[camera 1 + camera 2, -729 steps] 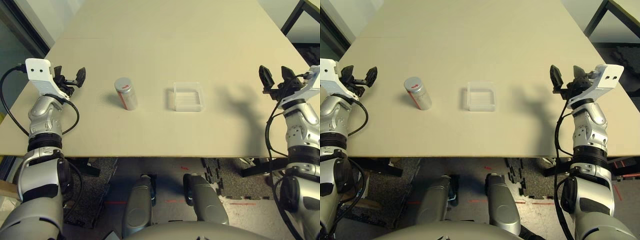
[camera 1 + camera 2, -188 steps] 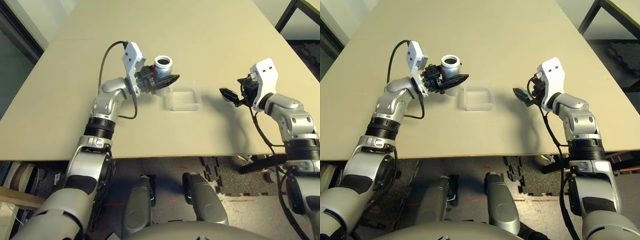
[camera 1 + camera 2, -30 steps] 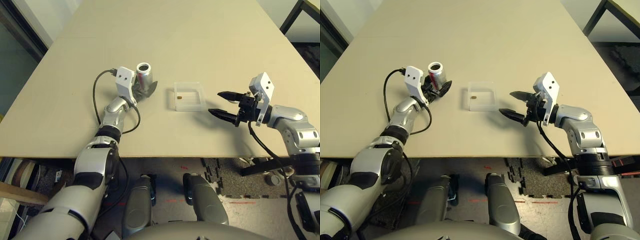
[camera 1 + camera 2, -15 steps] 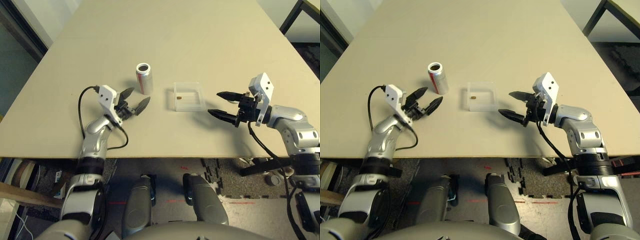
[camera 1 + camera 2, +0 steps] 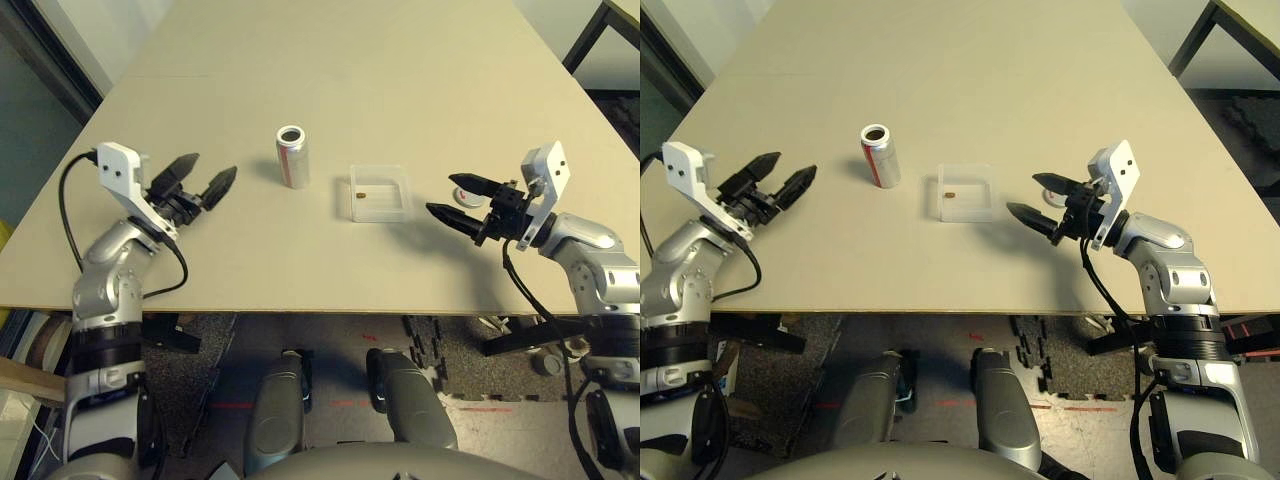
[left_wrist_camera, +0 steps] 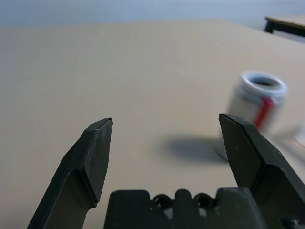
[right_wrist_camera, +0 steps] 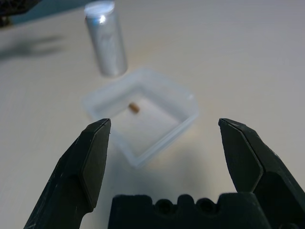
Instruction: Pour the medicine from the bottle into the box.
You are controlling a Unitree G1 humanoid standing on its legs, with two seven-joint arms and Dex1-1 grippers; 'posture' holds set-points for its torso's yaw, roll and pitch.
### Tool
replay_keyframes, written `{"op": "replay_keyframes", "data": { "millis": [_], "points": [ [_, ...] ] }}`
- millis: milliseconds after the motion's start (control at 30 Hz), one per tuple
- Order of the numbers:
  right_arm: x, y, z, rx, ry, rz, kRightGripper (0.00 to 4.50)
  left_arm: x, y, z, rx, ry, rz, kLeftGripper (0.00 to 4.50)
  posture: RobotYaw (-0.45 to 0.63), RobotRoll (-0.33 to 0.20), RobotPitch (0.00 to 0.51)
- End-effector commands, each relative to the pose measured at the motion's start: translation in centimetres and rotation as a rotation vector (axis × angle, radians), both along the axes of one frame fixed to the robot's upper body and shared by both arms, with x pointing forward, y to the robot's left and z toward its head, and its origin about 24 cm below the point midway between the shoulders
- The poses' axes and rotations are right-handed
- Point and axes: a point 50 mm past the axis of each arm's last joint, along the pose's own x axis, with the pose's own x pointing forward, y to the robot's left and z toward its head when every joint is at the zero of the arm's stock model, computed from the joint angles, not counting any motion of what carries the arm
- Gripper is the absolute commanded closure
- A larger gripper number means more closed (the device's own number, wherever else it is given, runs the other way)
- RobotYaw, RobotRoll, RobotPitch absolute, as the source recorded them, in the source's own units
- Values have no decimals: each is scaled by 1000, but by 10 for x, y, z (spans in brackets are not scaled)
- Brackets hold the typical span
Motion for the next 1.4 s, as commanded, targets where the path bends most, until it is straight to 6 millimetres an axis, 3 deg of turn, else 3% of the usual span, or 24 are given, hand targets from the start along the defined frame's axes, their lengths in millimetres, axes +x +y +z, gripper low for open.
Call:
{"op": "replay_keyframes", "data": {
  "millis": [33, 233, 333, 500, 833, 1400],
  "points": [
    [0, -17, 5, 54, -29, -137, 0, 8, 19, 2, -24, 16, 100, 20, -107, 0, 198],
    [1, -40, 4, 96, -49, -357, 0, 19, 39, 4, -42, 27, 206, 20, -113, 0, 214],
    [0, -63, 1, 101, -46, -525, 0, 20, 52, 4, -32, 37, 267, 20, -109, 0, 235],
    [1, -80, -1, 90, -54, -647, 0, 17, 67, 3, -32, 48, 333, 20, -97, 0, 257],
    [4, -87, -5, 69, -71, -711, 0, 8, 80, -11, -18, 77, 393, 20, -77, 0, 274],
    [21, -78, -7, 86, -91, -690, 0, 4, 81, -17, -14, 61, 400, 20, -23, 0, 234]
  ]
}}
